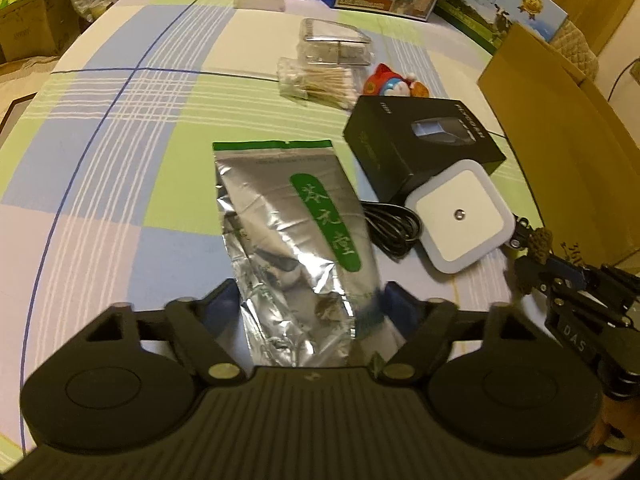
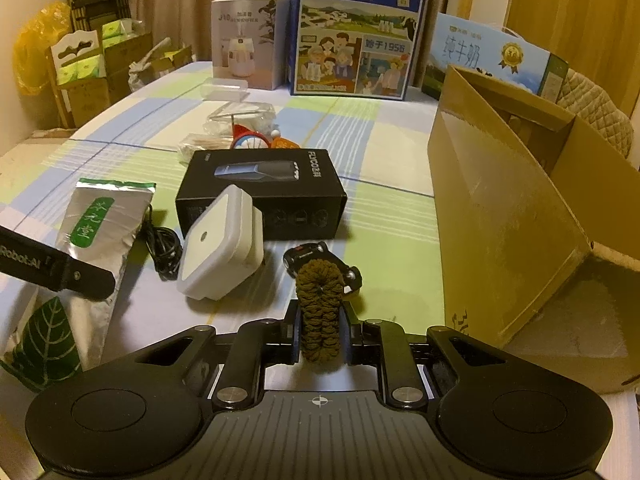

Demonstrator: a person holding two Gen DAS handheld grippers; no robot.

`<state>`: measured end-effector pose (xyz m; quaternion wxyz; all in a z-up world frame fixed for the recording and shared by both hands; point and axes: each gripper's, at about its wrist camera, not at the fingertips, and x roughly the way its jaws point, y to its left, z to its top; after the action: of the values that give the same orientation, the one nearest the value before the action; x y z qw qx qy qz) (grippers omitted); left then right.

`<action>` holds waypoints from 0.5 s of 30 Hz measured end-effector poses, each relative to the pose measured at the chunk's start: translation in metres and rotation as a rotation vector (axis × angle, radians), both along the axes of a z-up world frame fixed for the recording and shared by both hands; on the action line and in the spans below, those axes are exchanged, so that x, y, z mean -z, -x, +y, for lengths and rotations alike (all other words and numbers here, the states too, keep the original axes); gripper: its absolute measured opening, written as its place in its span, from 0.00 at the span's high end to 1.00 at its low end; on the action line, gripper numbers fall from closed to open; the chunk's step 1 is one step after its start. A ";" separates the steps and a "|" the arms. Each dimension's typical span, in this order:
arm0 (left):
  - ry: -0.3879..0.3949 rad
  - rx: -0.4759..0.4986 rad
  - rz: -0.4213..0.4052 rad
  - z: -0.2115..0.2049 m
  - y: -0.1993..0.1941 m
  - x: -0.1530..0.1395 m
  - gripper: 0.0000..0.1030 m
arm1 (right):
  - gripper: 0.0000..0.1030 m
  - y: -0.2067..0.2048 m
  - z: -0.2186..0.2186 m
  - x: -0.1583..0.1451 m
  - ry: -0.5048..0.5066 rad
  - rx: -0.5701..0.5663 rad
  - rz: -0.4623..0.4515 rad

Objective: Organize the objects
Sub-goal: 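Grasp the brown fuzzy ring with the right tool while the left tool grasps the foil tea bag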

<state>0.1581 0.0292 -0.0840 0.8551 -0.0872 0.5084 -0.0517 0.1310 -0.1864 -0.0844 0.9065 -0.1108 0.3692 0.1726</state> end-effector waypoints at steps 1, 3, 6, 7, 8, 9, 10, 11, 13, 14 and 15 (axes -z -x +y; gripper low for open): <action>-0.006 0.001 -0.002 -0.001 0.001 -0.001 0.34 | 0.85 0.001 0.000 -0.001 -0.003 -0.003 0.001; -0.021 0.008 -0.012 -0.003 0.003 -0.003 0.41 | 0.85 0.003 0.000 -0.003 -0.009 -0.008 0.000; -0.012 0.017 -0.016 -0.004 0.006 -0.008 0.56 | 0.85 0.007 0.000 -0.008 -0.022 -0.011 -0.004; -0.010 0.015 -0.014 -0.004 0.008 -0.009 0.58 | 0.85 0.009 -0.001 -0.010 -0.028 -0.012 -0.006; -0.007 0.015 -0.014 -0.004 0.009 -0.011 0.60 | 0.85 0.011 -0.001 -0.012 -0.033 -0.012 -0.007; -0.003 0.012 -0.014 -0.004 0.011 -0.012 0.61 | 0.85 0.014 -0.002 -0.015 -0.037 -0.012 -0.008; -0.003 0.009 -0.014 -0.004 0.013 -0.014 0.62 | 0.85 0.016 -0.003 -0.017 -0.042 -0.011 -0.009; -0.005 0.008 -0.016 -0.004 0.016 -0.016 0.63 | 0.85 0.019 -0.004 -0.019 -0.045 -0.011 -0.011; -0.006 0.010 -0.021 -0.005 0.023 -0.020 0.65 | 0.85 0.026 -0.005 -0.023 -0.052 -0.009 -0.013; -0.005 0.013 -0.023 -0.006 0.026 -0.023 0.65 | 0.85 0.029 -0.006 -0.025 -0.056 -0.008 -0.014; -0.005 0.015 -0.025 -0.007 0.030 -0.025 0.65 | 0.85 0.032 -0.006 -0.027 -0.059 -0.006 -0.015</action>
<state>0.1284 0.0223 -0.0590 0.8613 -0.0808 0.4983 -0.0579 0.0994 -0.1928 -0.0574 0.9115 -0.0864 0.3570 0.1852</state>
